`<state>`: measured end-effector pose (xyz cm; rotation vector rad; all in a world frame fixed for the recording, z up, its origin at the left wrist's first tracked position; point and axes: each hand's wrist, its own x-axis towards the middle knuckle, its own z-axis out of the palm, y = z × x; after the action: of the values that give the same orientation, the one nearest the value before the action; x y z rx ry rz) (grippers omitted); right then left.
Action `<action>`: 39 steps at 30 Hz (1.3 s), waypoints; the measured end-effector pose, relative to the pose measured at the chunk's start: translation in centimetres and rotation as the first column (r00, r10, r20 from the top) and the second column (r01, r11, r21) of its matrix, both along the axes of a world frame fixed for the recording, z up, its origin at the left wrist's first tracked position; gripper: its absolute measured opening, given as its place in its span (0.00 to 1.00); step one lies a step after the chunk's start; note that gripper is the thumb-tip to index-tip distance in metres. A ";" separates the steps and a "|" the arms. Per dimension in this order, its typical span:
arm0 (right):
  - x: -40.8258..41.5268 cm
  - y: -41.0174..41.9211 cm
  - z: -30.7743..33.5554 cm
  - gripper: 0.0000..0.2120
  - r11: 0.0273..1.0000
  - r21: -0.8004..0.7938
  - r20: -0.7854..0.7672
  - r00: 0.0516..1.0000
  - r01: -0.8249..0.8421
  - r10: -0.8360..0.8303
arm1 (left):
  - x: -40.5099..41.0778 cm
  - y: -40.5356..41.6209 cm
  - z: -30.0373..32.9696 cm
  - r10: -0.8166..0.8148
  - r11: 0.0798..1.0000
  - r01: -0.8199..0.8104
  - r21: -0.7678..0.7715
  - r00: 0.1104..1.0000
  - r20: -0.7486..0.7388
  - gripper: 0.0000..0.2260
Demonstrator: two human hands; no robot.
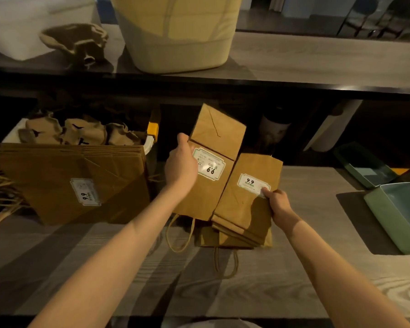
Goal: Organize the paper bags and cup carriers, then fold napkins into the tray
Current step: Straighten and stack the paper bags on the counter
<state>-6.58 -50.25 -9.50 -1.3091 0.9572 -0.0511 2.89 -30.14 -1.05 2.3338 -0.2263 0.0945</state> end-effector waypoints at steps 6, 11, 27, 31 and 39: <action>0.4 1.9 0.0 0.19 0.971 -0.185 -0.087 0.986 -0.154 0.140 | -0.2 0.4 -0.2 -0.073 0.997 0.071 -0.039 0.996 -0.043 0.12; 0.5 1.3 1.8 0.20 0.918 -0.345 0.052 0.980 0.197 -0.191 | -1.3 -0.1 0.1 -0.132 0.991 0.132 -0.011 0.991 -0.028 0.12; -1.8 0.1 6.8 0.14 0.062 -0.944 -0.244 0.810 -0.325 0.533 | -3.7 -5.2 2.3 -0.488 0.858 0.310 0.409 0.741 0.462 0.14; -2.8 -0.1 4.4 0.14 0.586 -0.789 0.006 0.952 -0.184 0.307 | -3.7 -4.6 0.8 -0.393 0.918 0.314 0.241 0.802 0.450 0.14; -2.2 2.5 -0.6 0.22 0.899 -0.431 -0.092 0.995 -0.076 0.040 | -2.2 -2.9 -5.9 -0.134 0.987 0.154 0.048 0.949 -0.287 0.15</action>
<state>-8.73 -47.79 -10.08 -1.7634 1.0102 -0.1761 0.65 -33.06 -6.96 2.3581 -0.2586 -0.3232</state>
